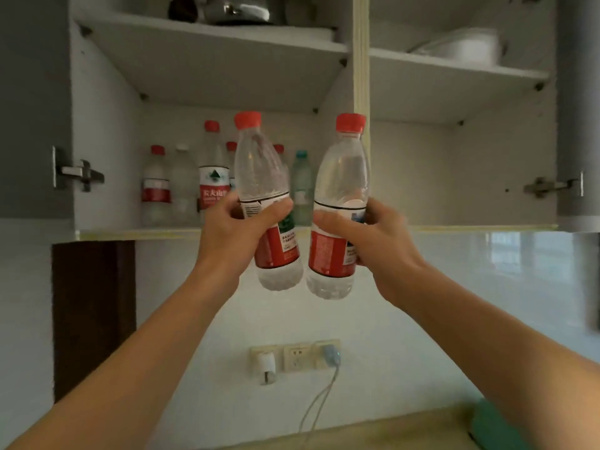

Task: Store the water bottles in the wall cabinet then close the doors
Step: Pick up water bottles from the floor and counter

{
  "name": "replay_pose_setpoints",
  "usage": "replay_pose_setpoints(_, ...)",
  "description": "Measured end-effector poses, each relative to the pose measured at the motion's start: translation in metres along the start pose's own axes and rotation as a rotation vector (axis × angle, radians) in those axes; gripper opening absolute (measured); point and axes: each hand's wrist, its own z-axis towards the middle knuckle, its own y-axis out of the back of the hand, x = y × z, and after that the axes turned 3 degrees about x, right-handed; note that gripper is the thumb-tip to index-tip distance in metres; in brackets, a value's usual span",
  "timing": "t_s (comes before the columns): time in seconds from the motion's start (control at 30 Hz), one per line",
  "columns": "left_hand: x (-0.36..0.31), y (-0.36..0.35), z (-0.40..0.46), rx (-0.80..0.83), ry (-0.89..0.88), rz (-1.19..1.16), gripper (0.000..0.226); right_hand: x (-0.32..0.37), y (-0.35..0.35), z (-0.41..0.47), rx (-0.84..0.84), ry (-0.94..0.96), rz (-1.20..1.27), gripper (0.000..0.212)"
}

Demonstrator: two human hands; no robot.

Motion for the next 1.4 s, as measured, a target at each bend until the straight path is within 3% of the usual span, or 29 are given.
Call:
replay_pose_setpoints(0.17, -0.014, 0.034, 0.063, -0.111, -0.042, 0.072, 0.033, 0.015, -0.034, 0.072, -0.09, 0.092, 0.005, 0.033)
replay_pose_setpoints(0.33, -0.007, 0.034, 0.11, -0.108, 0.007, 0.13, 0.042, 0.01, -0.043, 0.127, -0.181, 0.103, 0.007, 0.035)
replay_pose_setpoints(0.47, 0.008, 0.023, 0.134, -0.073, 0.03, 0.171, 0.036, -0.005, -0.046, 0.154, -0.156, 0.046, -0.109, 0.045)
replay_pose_setpoints(0.73, 0.042, -0.001, 0.166, -0.043, 0.071, 0.268, 0.032, -0.031, -0.053, 0.196, -0.088, -0.017, -0.18, 0.044)
replay_pose_setpoints(0.83, 0.049, -0.008, 0.178, -0.028, 0.104, 0.302, 0.043, -0.04, -0.052, 0.209, -0.07, -0.047, -0.194, 0.039)
replay_pose_setpoints(1.17, 0.057, -0.013, 0.19, -0.028, 0.135, 0.366, 0.046, -0.05, -0.054, 0.218, -0.042, -0.051, -0.238, 0.032)
replay_pose_setpoints(1.4, 0.044, 0.002, 0.178, 0.11, 0.081, 0.641, 0.036, -0.036, -0.053, 0.191, -0.068, -0.073, -0.453, 0.049)
